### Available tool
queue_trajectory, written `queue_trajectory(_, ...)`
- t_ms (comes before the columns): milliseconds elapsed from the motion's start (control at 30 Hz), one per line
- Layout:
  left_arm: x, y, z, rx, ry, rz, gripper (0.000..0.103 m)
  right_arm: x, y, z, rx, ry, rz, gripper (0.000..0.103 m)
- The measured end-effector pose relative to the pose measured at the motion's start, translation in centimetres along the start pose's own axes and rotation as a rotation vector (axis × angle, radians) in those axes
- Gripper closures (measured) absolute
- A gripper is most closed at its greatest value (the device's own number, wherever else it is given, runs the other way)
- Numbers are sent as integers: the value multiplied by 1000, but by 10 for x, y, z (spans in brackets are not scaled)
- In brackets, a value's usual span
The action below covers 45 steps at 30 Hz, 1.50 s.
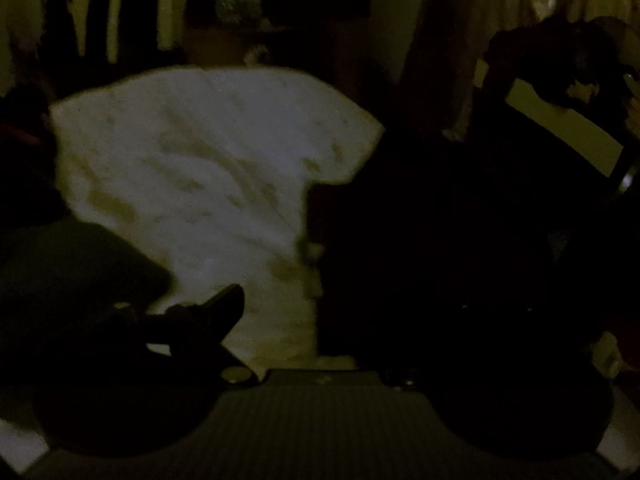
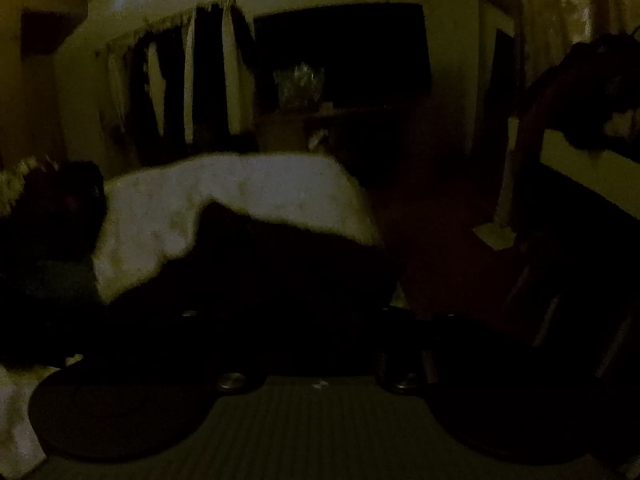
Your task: Fold small clothes
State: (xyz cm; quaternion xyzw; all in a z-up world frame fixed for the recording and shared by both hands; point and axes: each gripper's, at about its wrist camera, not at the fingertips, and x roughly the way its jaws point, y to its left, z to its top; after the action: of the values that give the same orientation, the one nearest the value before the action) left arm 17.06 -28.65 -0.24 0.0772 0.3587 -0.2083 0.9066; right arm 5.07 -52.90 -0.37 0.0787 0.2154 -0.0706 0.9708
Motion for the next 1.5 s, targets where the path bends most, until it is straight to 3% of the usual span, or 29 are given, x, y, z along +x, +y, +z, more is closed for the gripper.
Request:
queue_trajectory(33,-11,3,-1,-2,-18,-7,14,-12,0,3,25,-16,10,11)
queue_trajectory(100,-28,0,-1,36,-28,-32,10,-26,-1,5,86,-5,9,0)
queue_trajectory(167,-45,-16,1,122,-34,-28,0,-36,4,3,126,50,20,0)
queue_trajectory(300,-64,-52,4,297,-43,21,0,-44,29,-6,73,183,68,0)
queue_trajectory(400,-70,-68,3,359,-31,41,0,-51,45,-3,15,214,60,0)
queue_trajectory(633,-71,-68,-7,340,36,16,0,-50,48,0,-66,264,2,0)
queue_trajectory(833,-64,-69,-13,388,43,85,0,-50,41,-7,-90,275,-55,0)
queue_trajectory(1500,-54,-62,-18,444,69,80,0,-38,48,-5,-164,316,-65,0)
